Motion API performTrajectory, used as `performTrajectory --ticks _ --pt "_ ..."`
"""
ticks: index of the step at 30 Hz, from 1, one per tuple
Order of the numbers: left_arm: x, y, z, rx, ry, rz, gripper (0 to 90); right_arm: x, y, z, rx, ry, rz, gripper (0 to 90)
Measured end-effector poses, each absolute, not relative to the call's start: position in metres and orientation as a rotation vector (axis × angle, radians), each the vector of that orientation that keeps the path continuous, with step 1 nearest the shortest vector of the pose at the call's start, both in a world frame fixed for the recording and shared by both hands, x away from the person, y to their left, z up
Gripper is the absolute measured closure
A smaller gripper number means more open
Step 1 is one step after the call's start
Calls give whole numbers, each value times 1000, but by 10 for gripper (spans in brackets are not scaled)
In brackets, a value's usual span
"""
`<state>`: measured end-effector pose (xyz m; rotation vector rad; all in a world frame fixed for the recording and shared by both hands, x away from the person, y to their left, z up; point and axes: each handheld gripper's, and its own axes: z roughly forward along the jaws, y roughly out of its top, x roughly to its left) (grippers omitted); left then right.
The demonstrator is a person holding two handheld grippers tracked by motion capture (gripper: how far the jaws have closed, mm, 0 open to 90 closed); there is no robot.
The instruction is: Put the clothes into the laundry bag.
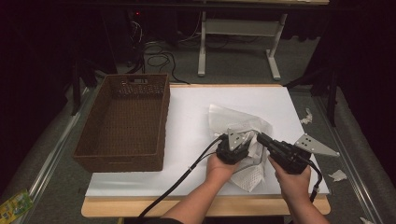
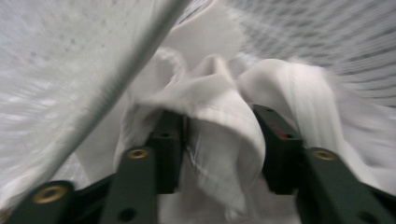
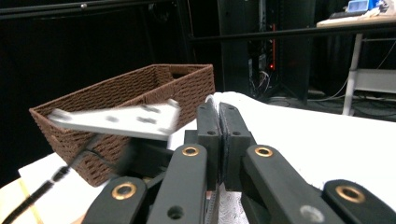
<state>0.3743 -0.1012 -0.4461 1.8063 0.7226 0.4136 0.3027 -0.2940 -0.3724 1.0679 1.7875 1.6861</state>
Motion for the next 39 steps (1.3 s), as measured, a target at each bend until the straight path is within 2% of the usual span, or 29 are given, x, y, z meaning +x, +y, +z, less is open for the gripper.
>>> performTrajectory --ticks 3,6,9,13,16,18,19,20,21,25,26,33,35,39 --pt "363 -84 -440 1807 701 401 447 304 -290 -375 1066 1808 1674 894" --pt "355 -64 -438 1805 718 404 419 304 -289 -375 1073 1811 1665 893" --pt "358 -36 -442 1806 771 502 417 303 -288 -376 1075 1814 1669 893" --pt "370 -24 -446 1796 853 511 406 303 -288 -377 1072 1819 1661 893" --pt "380 -30 -446 1816 860 518 372 303 -287 -378 1075 1821 1656 893" --pt "387 -38 -447 1858 859 527 449 303 -287 -378 1074 1825 1660 893" --pt "392 -42 -449 1900 862 530 449 303 -287 -379 1074 1826 1660 893" --pt "394 -44 -451 1917 870 535 514 303 -287 -379 1077 1828 1655 893" --pt "394 -43 -453 1936 887 530 658 303 -289 -380 1083 1830 1654 892" --pt "386 -34 -450 1940 883 541 747 304 -292 -382 1092 1829 1651 892" --pt "382 -29 -447 1937 874 546 820 305 -293 -383 1101 1830 1653 892" --pt "336 18 -423 1928 832 488 824 301 -289 -387 1095 1868 1640 889" --pt "318 32 -424 1900 818 467 824 297 -287 -388 1093 1887 1636 888" --pt "309 40 -433 1875 814 481 824 287 -281 -393 1087 1933 1621 877"
